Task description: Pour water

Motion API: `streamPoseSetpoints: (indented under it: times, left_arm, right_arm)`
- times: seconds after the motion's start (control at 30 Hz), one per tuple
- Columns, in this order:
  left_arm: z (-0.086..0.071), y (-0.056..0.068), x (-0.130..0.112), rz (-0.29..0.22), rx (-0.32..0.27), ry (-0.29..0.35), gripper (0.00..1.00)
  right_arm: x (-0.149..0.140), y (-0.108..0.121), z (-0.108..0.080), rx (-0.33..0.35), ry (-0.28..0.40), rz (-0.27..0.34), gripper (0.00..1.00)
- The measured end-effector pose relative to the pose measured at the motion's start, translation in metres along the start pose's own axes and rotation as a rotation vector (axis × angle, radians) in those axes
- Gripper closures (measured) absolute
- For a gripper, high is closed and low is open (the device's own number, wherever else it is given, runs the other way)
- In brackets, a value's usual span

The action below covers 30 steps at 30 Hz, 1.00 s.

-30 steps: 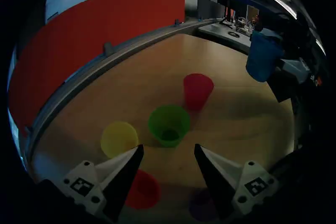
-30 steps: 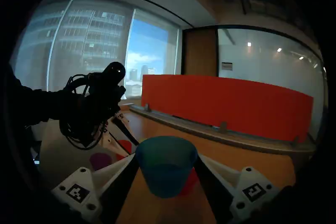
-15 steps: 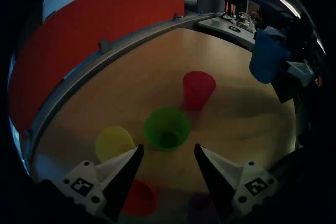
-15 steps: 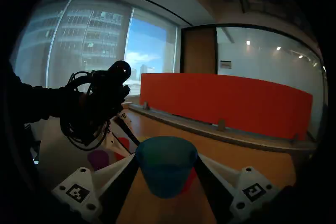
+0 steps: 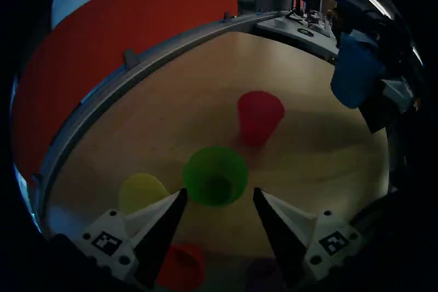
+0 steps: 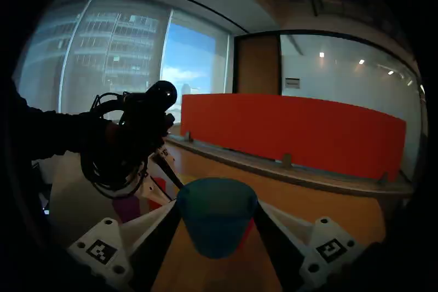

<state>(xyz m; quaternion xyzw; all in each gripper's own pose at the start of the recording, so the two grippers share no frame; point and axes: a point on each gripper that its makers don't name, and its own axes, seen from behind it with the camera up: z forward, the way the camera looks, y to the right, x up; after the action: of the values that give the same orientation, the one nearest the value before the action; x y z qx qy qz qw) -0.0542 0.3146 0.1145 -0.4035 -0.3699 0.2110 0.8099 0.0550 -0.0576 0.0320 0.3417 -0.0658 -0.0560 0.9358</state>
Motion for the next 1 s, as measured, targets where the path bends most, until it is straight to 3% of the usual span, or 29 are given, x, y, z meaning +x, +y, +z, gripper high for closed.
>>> streamPoseSetpoints:
  times: [0.4,0.87,1.0]
  left_arm:
    - [0.007,-0.004,-0.001,0.014,0.013,-0.031,0.11]
    - [0.018,-0.001,-0.001,0.015,0.004,-0.037,0.11]
    - [0.018,0.002,0.000,0.004,-0.012,-0.032,0.15]
  right_arm:
    - [-0.002,0.001,-0.001,-0.001,-0.004,-0.002,0.09]
    - [-0.006,0.003,-0.002,-0.009,-0.012,-0.006,0.09]
    - [-0.008,0.004,-0.002,-0.008,-0.013,-0.003,0.09]
